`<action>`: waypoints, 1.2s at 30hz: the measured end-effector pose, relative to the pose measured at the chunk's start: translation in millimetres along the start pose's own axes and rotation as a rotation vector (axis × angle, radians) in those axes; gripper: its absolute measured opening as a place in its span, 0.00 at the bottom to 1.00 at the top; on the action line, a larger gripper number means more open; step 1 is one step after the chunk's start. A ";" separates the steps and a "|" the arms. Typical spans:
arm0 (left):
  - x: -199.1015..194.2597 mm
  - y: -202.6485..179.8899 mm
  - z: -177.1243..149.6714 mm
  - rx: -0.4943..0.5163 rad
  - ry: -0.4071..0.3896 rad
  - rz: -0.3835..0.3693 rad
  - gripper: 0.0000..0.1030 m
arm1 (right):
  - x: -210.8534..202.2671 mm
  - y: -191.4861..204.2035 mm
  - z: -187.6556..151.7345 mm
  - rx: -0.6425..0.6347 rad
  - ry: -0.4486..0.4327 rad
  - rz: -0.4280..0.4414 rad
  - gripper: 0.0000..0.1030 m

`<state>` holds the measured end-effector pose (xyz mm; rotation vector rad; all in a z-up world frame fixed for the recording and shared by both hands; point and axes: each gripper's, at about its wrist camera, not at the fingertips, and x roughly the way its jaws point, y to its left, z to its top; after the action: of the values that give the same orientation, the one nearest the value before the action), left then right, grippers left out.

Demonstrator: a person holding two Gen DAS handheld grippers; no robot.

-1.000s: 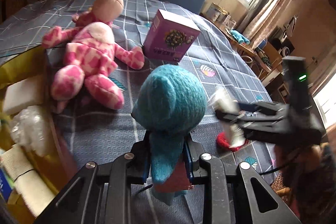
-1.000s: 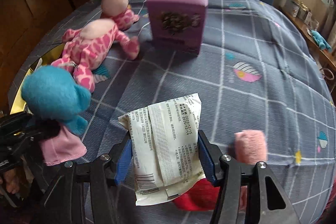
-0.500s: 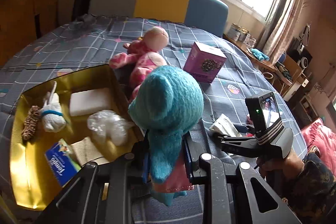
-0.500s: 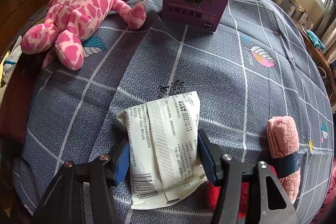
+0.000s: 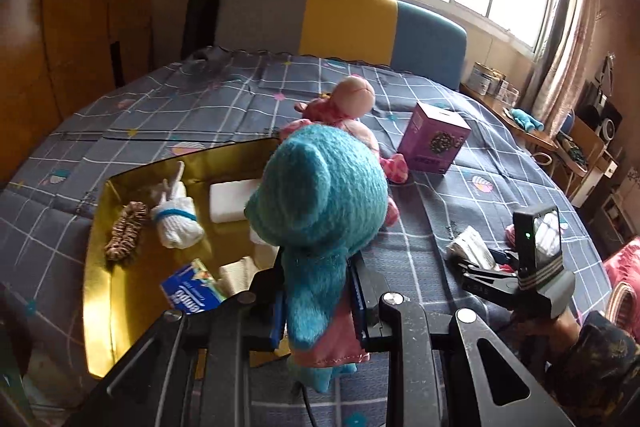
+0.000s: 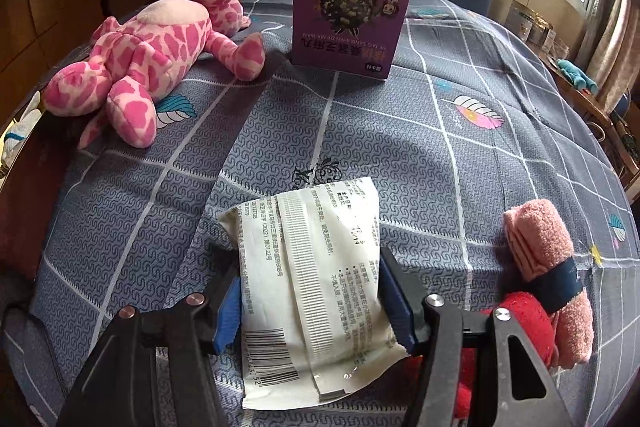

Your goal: Organize soft objects

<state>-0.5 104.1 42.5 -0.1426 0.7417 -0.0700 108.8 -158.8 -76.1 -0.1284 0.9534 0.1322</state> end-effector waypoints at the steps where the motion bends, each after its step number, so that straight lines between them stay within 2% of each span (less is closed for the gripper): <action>1: -1.7 4.1 -0.3 -0.007 -0.001 0.007 0.25 | -0.8 0.6 -1.8 0.000 -0.015 -0.004 0.59; 6: -6.0 30.0 -4.5 -0.059 0.006 0.041 0.25 | -4.9 1.6 -5.2 -0.006 -0.044 -0.015 0.59; 17: -19.4 130.3 -31.3 -0.296 0.060 0.165 0.25 | -6.9 -0.2 -6.8 -0.006 -0.065 -0.014 0.59; 21: -14.1 154.7 -36.9 -0.375 0.083 0.165 0.25 | -6.7 -0.8 -6.0 -0.002 -0.067 -0.009 0.59; 28: -2.1 172.1 -18.6 -0.365 0.051 0.222 0.25 | -6.3 -1.6 -5.8 -0.001 -0.067 -0.006 0.59; 32: 29.0 173.1 -16.0 -0.302 0.122 0.250 0.28 | -6.4 -1.5 -5.8 -0.001 -0.067 -0.005 0.59; 34: 45.2 174.4 -19.0 -0.275 0.180 0.264 0.36 | -6.4 -1.3 -5.9 -0.001 -0.067 -0.006 0.59; 36: 52.9 178.5 -25.5 -0.300 0.201 0.283 0.42 | -6.4 -1.5 -5.7 -0.003 -0.066 -0.007 0.59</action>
<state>23.4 271.8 -38.9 -0.3181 0.9647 0.3016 100.8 -161.5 -74.1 -0.1291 0.8869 0.1306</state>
